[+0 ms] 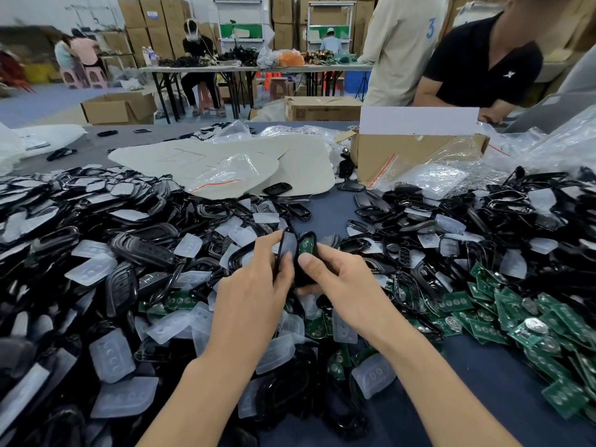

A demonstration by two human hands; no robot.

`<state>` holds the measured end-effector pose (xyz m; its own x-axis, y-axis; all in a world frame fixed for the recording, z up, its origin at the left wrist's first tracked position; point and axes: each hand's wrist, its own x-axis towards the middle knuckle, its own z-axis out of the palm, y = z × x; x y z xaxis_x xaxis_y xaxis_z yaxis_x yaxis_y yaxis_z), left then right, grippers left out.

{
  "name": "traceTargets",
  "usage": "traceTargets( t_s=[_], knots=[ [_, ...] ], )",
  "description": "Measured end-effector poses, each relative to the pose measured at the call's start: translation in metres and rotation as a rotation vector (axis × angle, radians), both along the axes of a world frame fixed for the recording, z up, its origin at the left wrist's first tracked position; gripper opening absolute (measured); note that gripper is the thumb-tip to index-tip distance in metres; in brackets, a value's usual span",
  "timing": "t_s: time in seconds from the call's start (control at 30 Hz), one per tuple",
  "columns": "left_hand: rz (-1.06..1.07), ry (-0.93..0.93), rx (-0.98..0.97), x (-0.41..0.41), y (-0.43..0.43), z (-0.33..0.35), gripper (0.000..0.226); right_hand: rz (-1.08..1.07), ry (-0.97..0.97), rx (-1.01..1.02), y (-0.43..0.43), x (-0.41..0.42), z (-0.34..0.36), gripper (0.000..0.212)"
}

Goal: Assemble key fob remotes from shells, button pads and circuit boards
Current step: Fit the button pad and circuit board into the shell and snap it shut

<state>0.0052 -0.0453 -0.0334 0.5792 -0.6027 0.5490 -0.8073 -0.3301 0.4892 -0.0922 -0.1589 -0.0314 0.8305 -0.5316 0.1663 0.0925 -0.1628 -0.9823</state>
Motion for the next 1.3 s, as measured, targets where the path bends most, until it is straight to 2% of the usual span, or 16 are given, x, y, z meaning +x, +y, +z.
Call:
traceTargets(
  t_s=[0.17, 0.33, 0.57, 0.77, 0.93, 1.1, 1.3],
  knots=[
    [0.002, -0.032, -0.010, -0.002, 0.001, 0.002, 0.033, 0.030, -0.024, 0.087, 0.002, 0.001, -0.002, 0.027],
    [-0.024, -0.089, 0.011, -0.004, 0.000, 0.003, 0.039, 0.078, -0.074, 0.242, 0.003, 0.000, -0.001, 0.018],
    [-0.225, -0.036, 0.022, 0.000, 0.006, 0.002, 0.047, 0.090, -0.113, 0.390, 0.002, 0.002, 0.000, 0.031],
    [-0.229, -0.103, 0.104, -0.001, 0.006, 0.003, 0.055, 0.080, -0.125, 0.429, 0.003, 0.000, 0.003, 0.029],
    [-0.201, -0.097, 0.043, -0.002, 0.007, 0.001, 0.051, 0.001, -0.160, 0.334, 0.003, 0.000, 0.006, 0.019],
    [-0.205, 0.121, -0.149, -0.004, 0.001, 0.001, 0.042, -0.094, -0.121, 0.123, 0.005, 0.000, 0.007, 0.023],
    [-0.283, 0.392, -0.280, -0.003, -0.004, 0.005, 0.030, -0.068, -0.146, 0.045, 0.014, 0.004, 0.009, 0.044]
  ],
)
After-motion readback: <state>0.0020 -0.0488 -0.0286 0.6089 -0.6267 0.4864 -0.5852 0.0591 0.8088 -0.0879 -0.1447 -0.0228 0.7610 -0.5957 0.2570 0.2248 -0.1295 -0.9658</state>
